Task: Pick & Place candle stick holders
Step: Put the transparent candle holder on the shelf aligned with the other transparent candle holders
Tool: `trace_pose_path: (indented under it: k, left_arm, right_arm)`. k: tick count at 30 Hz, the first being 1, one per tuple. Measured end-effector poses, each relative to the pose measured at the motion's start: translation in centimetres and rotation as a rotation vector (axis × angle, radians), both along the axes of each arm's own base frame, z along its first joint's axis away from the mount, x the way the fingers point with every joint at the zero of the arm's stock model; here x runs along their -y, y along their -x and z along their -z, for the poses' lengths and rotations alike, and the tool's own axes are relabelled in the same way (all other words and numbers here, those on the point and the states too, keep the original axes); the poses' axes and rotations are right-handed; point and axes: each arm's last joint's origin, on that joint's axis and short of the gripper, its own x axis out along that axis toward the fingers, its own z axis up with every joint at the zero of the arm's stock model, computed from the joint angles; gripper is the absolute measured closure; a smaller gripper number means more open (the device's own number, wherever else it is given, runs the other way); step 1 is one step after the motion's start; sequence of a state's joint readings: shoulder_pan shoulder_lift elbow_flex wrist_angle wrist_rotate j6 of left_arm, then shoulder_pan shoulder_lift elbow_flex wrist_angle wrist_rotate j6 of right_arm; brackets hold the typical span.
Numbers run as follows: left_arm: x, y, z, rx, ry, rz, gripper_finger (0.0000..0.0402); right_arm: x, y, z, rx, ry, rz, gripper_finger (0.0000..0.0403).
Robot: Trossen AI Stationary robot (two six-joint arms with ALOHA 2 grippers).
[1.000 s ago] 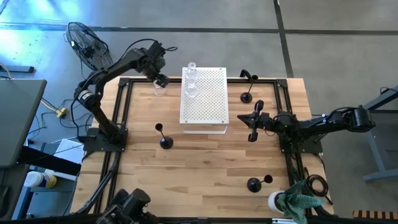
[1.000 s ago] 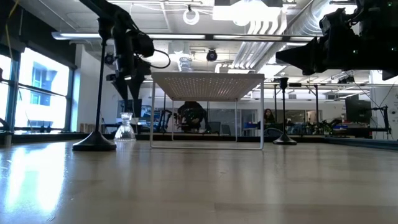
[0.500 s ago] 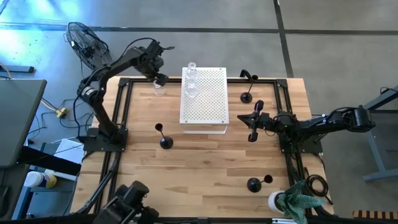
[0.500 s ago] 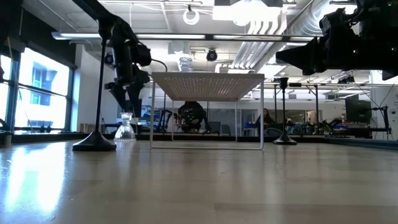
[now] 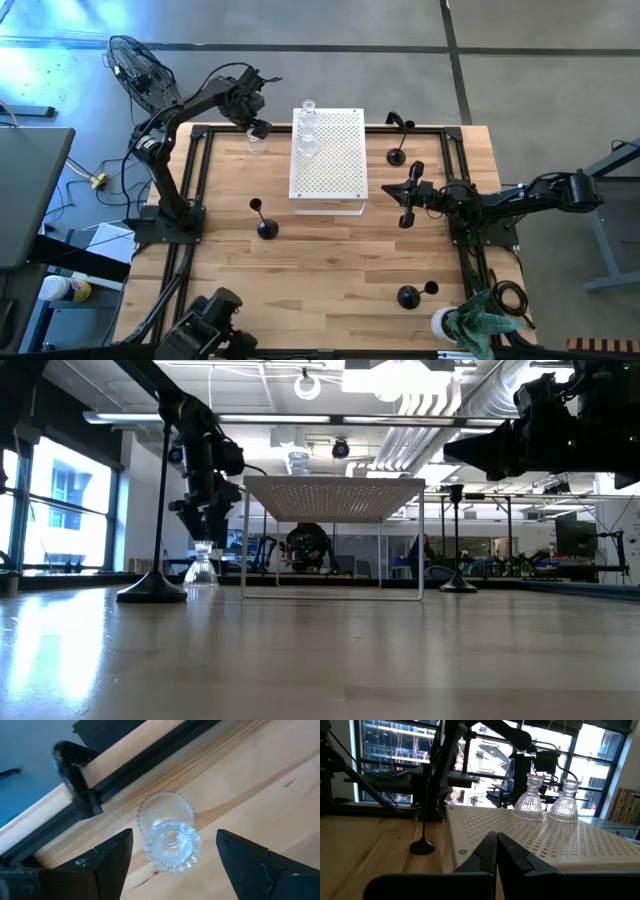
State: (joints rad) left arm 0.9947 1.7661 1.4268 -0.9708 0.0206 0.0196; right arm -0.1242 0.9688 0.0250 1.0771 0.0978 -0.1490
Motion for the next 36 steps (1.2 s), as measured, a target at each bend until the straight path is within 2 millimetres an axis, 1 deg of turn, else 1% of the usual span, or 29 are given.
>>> trace_pose_path:
  k: [10, 13, 21, 24, 27, 29, 31, 34, 36]
  left_arm:
    - [0.5, 0.3, 1.9, -0.028, 0.023, 0.003, 0.0122]
    - [0.4, 0.3, 2.1, -0.027, 0.018, 0.003, 0.0139]
    - [0.3, 0.2, 2.0, -0.015, -0.001, 0.005, 0.0205]
    - [0.4, 0.3, 2.0, -0.02, 0.007, 0.006, 0.0217]
    - [0.5, 0.3, 2.0, -0.028, 0.019, 0.007, 0.0219]
    - [0.6, 0.4, 1.8, -0.037, 0.032, 0.006, 0.0219]
    - [0.5, 0.4, 1.1, -0.04, 0.036, 0.007, 0.022]
    - [0.5, 0.4, -0.3, -0.041, 0.039, 0.007, 0.022]
    - [0.8, 0.4, -1.6, -0.04, 0.037, 0.01, 0.022]
  right_arm:
    - [0.0, 0.0, 0.0, -0.002, -0.001, 0.0, 0.0403]
    - [0.0, 0.0, 0.0, -0.002, -0.001, 0.0, 0.0403]
    - [0.0, 0.0, 0.0, -0.002, -0.002, 0.0, 0.0403]
    - [0.0, 0.0, 0.0, -0.002, -0.002, 0.0, 0.0403]
    - [0.0, 0.0, 0.0, -0.002, -0.001, 0.0, 0.0403]
    - [0.0, 0.0, 0.0, -0.003, -0.001, 0.001, 0.0403]
    - [0.0, 0.0, 0.0, -0.003, 0.0, 0.001, 0.0403]
    - [0.0, 0.0, 0.0, -0.003, 0.0, 0.001, 0.0403]
    - [0.0, 0.0, 0.0, -0.003, 0.0, 0.001, 0.0403]
